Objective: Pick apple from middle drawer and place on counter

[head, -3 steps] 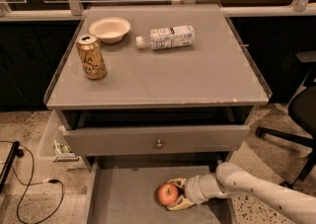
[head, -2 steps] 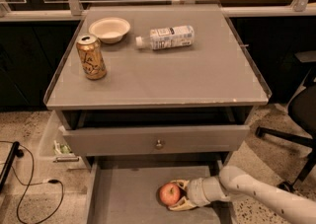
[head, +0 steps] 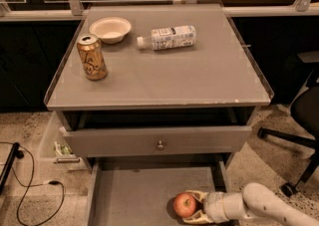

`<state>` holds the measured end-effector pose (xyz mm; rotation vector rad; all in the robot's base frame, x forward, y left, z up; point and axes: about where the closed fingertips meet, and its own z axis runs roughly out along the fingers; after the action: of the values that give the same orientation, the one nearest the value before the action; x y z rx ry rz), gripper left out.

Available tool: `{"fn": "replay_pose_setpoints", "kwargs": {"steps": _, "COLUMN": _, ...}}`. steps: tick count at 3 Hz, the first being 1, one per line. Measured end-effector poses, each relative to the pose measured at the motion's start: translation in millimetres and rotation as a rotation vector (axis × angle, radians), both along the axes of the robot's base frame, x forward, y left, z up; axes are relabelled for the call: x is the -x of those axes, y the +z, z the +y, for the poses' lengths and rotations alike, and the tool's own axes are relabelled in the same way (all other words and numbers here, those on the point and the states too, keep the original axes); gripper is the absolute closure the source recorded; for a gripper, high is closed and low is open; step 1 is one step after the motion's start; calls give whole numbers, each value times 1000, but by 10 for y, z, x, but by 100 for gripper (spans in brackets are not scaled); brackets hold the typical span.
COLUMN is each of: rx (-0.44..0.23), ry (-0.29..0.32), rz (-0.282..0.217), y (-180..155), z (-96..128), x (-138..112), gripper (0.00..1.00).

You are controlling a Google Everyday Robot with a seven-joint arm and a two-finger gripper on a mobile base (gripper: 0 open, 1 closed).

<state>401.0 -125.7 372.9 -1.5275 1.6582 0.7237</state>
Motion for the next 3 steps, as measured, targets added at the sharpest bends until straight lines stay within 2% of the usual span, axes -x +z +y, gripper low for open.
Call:
{"fn": "replay_pose_setpoints", "kwargs": {"steps": 1, "rx": 15, "ry": -8, "rz": -50, "y": 375, "z": -72, "x": 177, "gripper": 100}}
{"fn": "replay_pose_setpoints", "kwargs": {"steps": 3, "rx": 115, "ry": 70, "rz": -125, "y": 1309, "z": 188, "x": 189, "gripper": 100}}
